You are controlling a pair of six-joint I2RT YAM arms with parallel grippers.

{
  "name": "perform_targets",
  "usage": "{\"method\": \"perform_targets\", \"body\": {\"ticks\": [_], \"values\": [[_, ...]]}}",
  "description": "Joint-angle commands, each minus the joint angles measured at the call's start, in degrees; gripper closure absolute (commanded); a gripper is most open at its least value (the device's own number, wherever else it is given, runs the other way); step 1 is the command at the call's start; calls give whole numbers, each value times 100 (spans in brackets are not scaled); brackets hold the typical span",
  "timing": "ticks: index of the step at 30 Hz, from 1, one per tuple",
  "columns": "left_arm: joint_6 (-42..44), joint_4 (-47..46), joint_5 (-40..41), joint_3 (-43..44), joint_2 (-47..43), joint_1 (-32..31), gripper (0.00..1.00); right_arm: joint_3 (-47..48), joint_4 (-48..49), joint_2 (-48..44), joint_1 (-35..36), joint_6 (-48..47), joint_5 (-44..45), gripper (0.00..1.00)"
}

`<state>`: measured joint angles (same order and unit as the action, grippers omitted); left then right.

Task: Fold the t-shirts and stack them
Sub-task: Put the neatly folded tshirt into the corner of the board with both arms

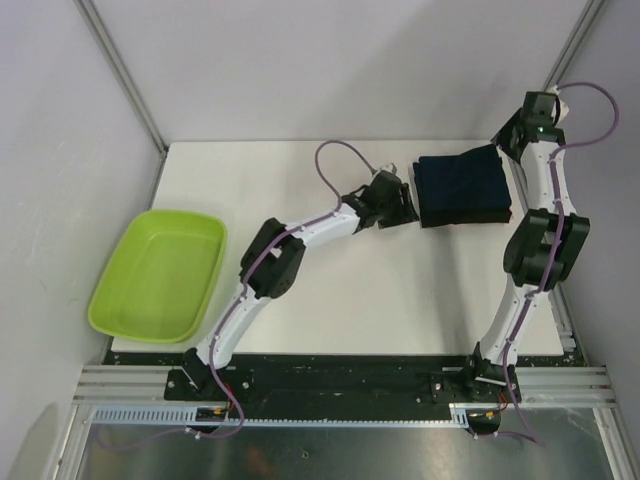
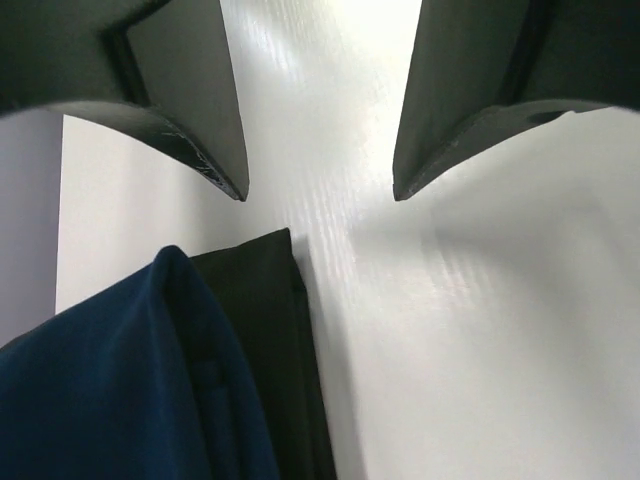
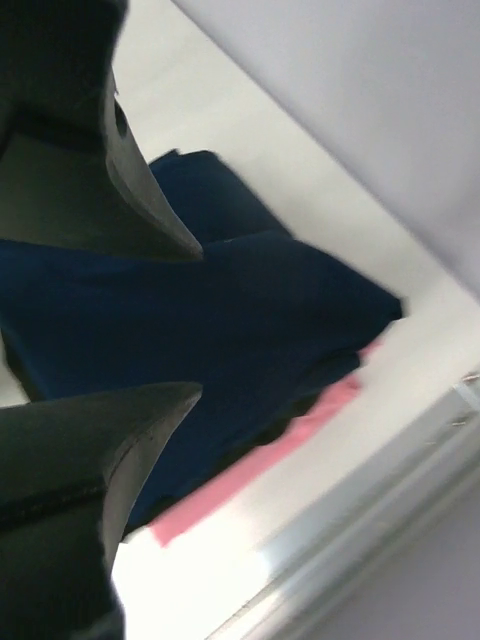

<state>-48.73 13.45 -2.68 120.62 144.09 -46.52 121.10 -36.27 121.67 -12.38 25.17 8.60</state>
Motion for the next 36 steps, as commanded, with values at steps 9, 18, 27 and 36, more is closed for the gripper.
{"method": "perform_targets", "body": {"ticks": [9,18,27,36], "values": [[315,-251,-109,-1219,-1712,437,40,-3309,1027,-894,-356,872,43,62],[387,-285,-37,-1938,-2368,539,41,-3736,816,-1295,-520,975,219,63],[651,-284,-186,-2788,-3201,587,37,-3737,439,-2321,-156,875,-87,52],[1381,-42,-174,-4711,-5195,934,1,-4656,518,-4161,1944,1312,-297,28]]}}
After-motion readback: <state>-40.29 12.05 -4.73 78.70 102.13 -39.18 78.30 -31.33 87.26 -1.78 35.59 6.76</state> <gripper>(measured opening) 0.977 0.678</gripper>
